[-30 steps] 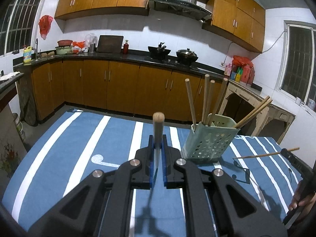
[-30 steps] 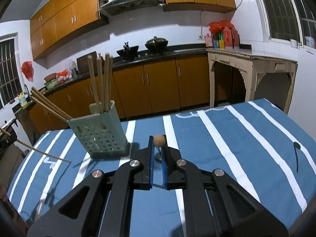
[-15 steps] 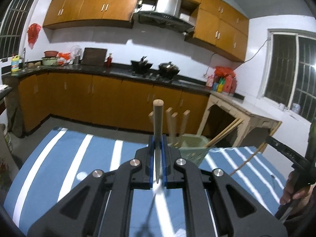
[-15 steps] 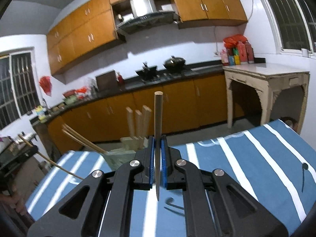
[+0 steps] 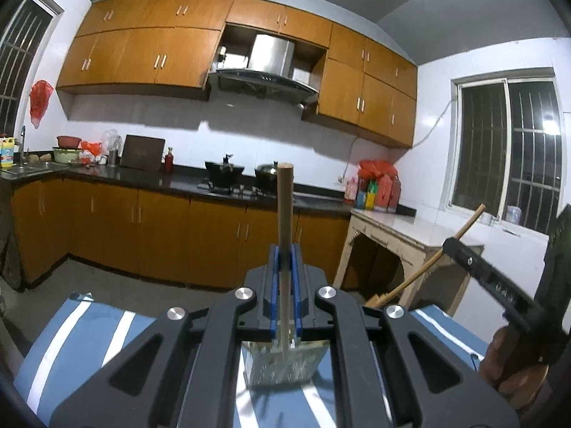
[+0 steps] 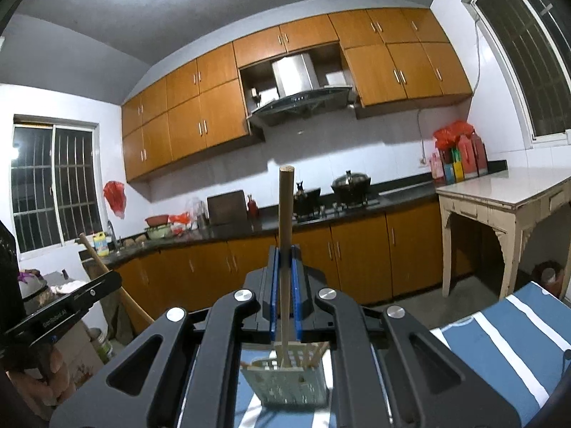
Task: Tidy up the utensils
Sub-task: 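Lower the chopsticks into the green holder and open both tools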
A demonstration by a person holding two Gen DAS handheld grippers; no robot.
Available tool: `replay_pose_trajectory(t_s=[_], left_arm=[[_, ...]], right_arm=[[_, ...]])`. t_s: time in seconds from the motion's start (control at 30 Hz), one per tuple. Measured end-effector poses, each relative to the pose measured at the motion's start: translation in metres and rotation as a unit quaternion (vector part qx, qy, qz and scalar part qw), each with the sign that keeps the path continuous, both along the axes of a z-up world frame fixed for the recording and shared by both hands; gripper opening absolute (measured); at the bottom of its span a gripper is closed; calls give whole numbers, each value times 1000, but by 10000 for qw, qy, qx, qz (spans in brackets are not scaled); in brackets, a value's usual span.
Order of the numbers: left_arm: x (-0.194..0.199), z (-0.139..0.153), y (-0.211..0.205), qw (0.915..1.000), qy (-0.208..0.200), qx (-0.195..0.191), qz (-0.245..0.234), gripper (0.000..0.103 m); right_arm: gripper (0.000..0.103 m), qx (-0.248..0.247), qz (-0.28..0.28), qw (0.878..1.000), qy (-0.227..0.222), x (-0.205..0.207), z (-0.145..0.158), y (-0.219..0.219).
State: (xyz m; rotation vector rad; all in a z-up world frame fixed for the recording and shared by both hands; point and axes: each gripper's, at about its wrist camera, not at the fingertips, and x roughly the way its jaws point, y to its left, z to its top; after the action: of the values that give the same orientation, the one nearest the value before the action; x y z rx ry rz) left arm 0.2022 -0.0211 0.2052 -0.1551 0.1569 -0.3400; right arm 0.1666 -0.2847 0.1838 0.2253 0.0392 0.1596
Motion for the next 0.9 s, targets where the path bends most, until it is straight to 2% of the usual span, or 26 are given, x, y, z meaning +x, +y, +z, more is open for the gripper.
replay_pose_trajectory(t_s=[0.33, 0.73, 0.9], left_arm=[[41, 2, -11, 9981, -210, -310, 491, 8], [77, -43, -24, 9985, 125, -133, 512, 8], [84, -55, -23, 9984, 235, -122, 502, 8]], right_arm=[[8, -123, -22, 9999, 77, 31, -16, 12], [8, -155, -49, 9983, 560, 58, -49, 17], [8, -183, -45, 9975, 677, 63, -55, 19]])
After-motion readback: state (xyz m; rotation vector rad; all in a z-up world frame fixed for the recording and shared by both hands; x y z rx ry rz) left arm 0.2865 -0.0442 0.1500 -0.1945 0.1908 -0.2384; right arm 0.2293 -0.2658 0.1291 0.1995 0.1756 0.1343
